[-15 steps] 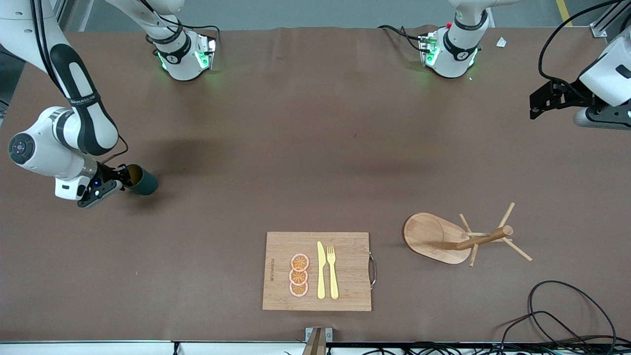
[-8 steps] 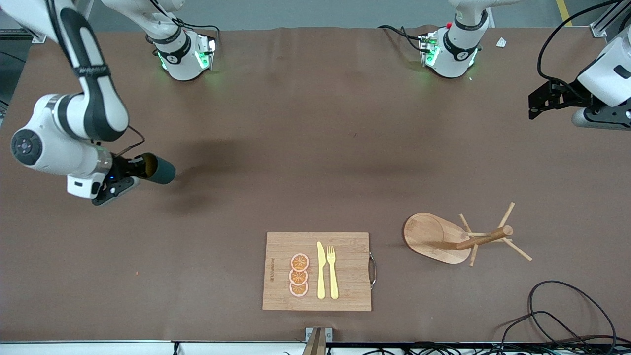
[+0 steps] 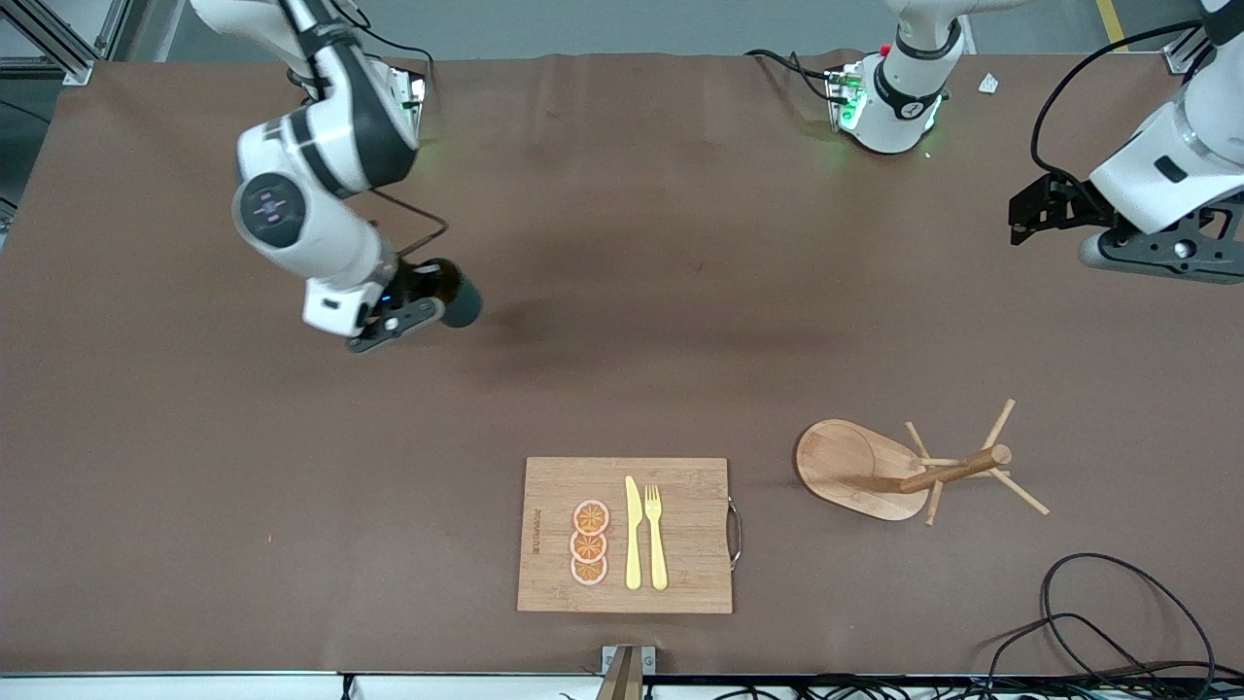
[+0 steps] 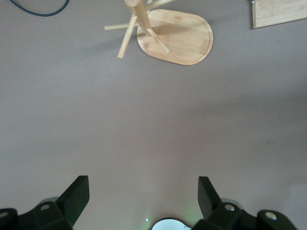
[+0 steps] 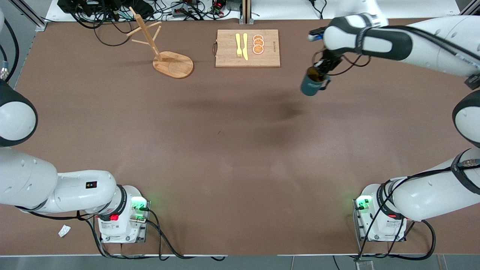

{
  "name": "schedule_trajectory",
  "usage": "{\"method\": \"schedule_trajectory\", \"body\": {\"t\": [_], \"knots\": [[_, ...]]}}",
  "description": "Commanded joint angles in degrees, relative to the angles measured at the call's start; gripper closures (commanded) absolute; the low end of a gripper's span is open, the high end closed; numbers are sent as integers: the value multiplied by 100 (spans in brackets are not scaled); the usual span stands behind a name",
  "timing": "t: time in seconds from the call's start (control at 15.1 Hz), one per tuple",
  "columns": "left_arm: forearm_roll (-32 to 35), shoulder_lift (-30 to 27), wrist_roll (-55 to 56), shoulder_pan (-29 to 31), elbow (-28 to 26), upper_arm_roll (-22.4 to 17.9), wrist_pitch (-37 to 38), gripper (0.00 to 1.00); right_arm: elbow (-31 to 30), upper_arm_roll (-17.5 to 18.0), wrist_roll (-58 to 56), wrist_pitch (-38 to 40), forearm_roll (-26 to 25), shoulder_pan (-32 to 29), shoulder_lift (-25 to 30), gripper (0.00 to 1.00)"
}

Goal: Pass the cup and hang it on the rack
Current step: 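Lift the teal mug with the right gripper while the left gripper approaches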

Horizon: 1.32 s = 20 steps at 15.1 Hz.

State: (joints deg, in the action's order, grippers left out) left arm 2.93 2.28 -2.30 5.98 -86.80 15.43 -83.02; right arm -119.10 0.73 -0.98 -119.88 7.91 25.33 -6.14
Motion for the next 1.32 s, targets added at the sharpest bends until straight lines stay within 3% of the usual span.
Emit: {"method": "schedule_trajectory", "body": {"t": [0.0,0.46,0.93,1.26], "knots": [[41,124,36,0,84,39,5,0,150,-90,1394,-473,96,821,-281,100],[128,615,966,-342,102,224,-793,0,1573,-108,3630,-625,52,1773,-1732,99],[120,1081,3249,-1045,84,329,-1242,0,2119,-125,4615,-651,43,2203,-2584,97],[181,1415,4692,-1643,75,320,-1725,0,2172,-126,4879,-968,0,2221,-2805,96]]}}
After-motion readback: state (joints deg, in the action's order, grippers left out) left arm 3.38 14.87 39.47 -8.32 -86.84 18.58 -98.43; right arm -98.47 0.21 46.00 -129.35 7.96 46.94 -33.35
